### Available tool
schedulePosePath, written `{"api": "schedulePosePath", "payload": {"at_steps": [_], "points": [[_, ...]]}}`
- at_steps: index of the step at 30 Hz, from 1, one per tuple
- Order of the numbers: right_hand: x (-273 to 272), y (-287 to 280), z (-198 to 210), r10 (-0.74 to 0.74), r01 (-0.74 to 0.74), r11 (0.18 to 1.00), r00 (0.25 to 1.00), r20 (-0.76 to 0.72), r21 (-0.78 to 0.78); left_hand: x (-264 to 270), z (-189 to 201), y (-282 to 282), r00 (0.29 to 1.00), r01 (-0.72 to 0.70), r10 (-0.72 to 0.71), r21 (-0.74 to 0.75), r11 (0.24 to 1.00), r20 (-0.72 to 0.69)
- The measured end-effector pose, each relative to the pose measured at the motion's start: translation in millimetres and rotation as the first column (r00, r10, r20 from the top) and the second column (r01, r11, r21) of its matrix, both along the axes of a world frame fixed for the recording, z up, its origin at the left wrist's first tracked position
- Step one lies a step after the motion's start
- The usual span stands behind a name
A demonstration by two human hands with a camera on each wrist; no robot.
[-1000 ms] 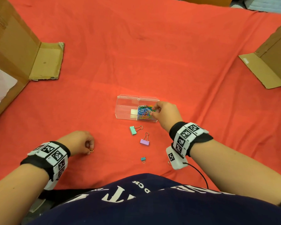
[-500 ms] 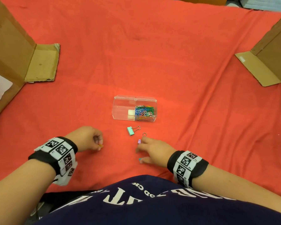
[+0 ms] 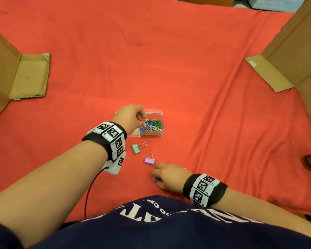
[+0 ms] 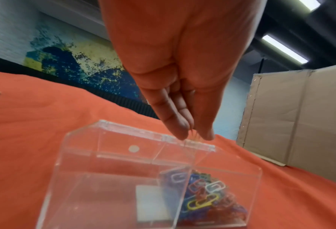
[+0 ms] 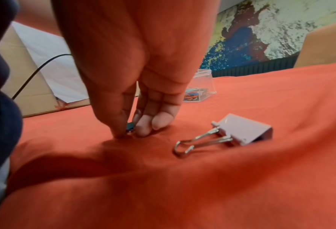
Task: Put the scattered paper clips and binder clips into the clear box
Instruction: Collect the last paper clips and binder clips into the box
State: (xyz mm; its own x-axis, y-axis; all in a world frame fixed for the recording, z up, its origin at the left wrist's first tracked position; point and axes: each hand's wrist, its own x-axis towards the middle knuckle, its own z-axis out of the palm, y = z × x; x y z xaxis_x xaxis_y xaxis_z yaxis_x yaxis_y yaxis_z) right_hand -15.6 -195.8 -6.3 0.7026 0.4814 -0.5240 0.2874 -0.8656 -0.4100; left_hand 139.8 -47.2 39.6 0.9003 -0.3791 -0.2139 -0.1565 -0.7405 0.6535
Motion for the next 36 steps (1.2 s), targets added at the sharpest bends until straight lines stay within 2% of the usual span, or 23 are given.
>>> {"api": "schedulePosePath", "payload": {"at_steps": [4, 7, 10, 13, 17, 20, 26, 30, 33, 36], "points": [[1.5, -4.0, -1.3, -0.058, 0.057, 0.997, 0.998, 0.002, 0.057, 0.8, -8.4, 4.1, 0.998, -0.065, 0.064, -0.054, 0.996, -0.025], [9.3, -7.2, 0.5, -0.115, 0.112, 0.989, 0.993, 0.022, 0.096, -12.7, -11.7, 11.8, 0.999, -0.052, 0.051, -0.077, 0.996, -0.013], [24.9, -7.9, 6.9, -0.198, 0.186, 0.972, 0.978, 0.073, 0.143, -34.8, -22.6, 23.3, 0.995, 0.080, -0.076, 0.055, 0.995, -0.070], [46.7, -3.0, 18.7, -0.296, 0.262, 0.940, 0.945, 0.141, 0.218, -50.2, -38.3, 35.0, 0.973, 0.226, -0.208, 0.212, 0.951, -0.104], [79.3, 12.6, 33.9, -0.441, 0.355, 0.863, 0.877, 0.193, 0.359, -57.2, -44.1, 39.0, 0.968, 0.242, -0.220, 0.217, 0.946, -0.118], [96.9, 27.3, 37.9, -0.493, 0.391, 0.831, 0.847, 0.198, 0.395, -60.3, -44.7, 39.1, 0.973, 0.229, -0.217, 0.216, 0.949, -0.081], [113.8, 51.3, 36.4, -0.476, 0.390, 0.857, 0.849, 0.228, 0.337, -66.3, -49.3, 42.3, 0.978, 0.206, -0.202, 0.205, 0.957, -0.042], [109.8, 45.5, 36.7, -0.407, 0.311, 0.885, 0.878, 0.252, 0.347, -68.4, -49.8, 48.1, 0.986, 0.168, -0.165, 0.169, 0.971, -0.031], [95.9, 33.3, 33.8, -0.289, 0.232, 0.942, 0.928, 0.234, 0.244, -70.5, -43.5, 53.1, 0.996, 0.073, -0.077, 0.099, 0.992, 0.038], [78.5, 18.2, 23.6, -0.108, 0.100, 0.992, 0.988, 0.108, 0.072, -72.0, -31.8, 57.0, 0.993, -0.005, 0.009, -0.028, 1.000, 0.117]]}}
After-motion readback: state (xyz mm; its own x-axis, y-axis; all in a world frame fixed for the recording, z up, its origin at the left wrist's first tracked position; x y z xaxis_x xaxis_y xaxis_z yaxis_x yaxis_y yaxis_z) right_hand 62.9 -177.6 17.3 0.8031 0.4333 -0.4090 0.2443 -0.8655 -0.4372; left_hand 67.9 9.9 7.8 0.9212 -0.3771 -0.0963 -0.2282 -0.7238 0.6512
